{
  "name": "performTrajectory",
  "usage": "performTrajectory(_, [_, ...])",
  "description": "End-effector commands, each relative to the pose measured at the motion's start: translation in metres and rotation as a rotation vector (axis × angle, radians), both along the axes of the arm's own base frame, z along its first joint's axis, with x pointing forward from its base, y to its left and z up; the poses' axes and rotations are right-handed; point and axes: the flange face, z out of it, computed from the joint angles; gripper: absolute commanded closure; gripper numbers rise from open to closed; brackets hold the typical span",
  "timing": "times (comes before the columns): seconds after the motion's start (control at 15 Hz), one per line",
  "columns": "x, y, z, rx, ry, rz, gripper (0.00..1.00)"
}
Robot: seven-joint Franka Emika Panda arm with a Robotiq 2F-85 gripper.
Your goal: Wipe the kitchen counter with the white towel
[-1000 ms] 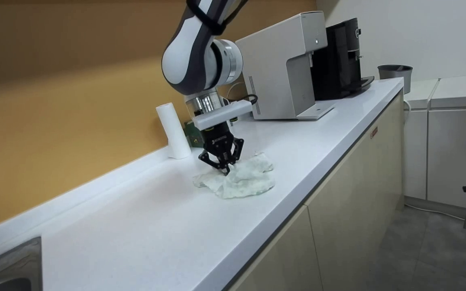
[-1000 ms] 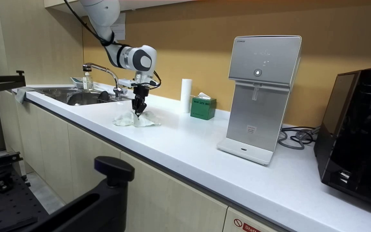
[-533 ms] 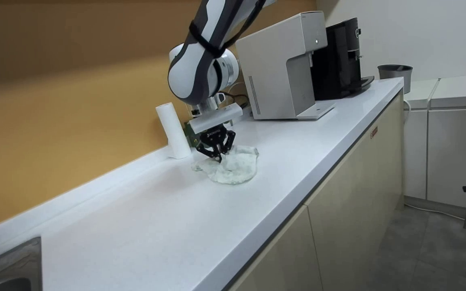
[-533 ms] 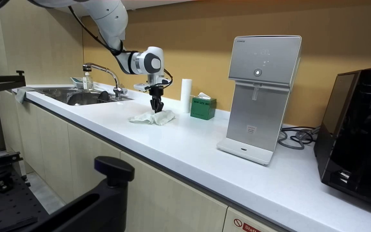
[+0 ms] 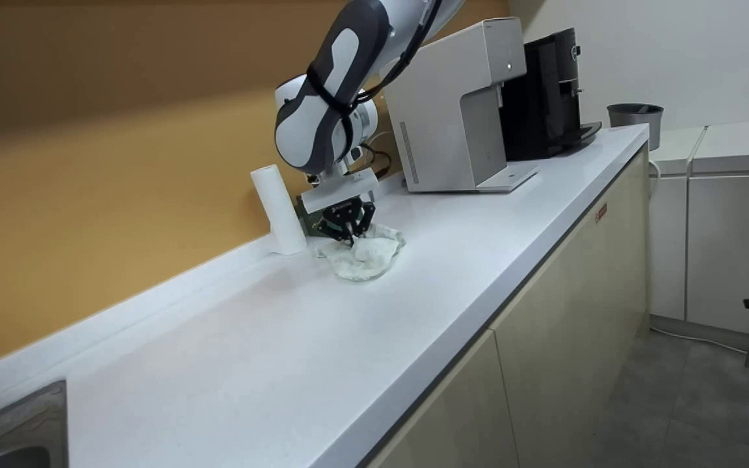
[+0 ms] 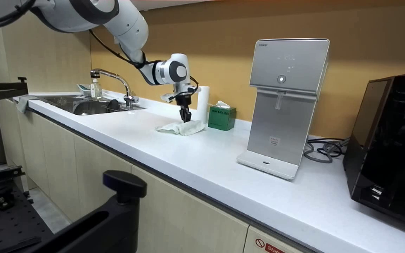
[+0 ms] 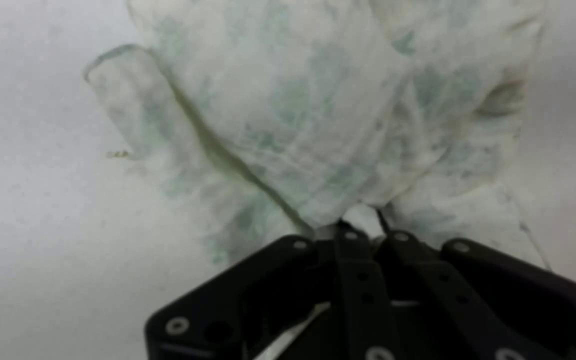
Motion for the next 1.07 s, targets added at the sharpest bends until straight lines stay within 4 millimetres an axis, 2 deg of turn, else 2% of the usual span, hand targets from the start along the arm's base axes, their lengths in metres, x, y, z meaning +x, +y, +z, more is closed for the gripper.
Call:
performTrajectory(0.0, [0.018, -0.068, -0.042, -0.086, -0.028, -0.156, 0.99])
performTrajectory(0.07, [0.020, -0.080, -0.048, -0.093, -0.034, -0.197, 0.99])
performTrajectory(0.33, [0.015, -0.150, -0.054, -0.125, -0.054, -0.356, 0.99])
performTrajectory(0.67, [-0.013, -0.229, -0.053, -0.177, -0.073, -0.543, 0.99])
performTrajectory(0.87, [-0.037, -0.259, -0.055, -0.215, -0.070, -0.643, 0.99])
performTrajectory(1.0, [-0.055, -0.262, -0.055, -0.229, -0.049, -0.683, 0.99])
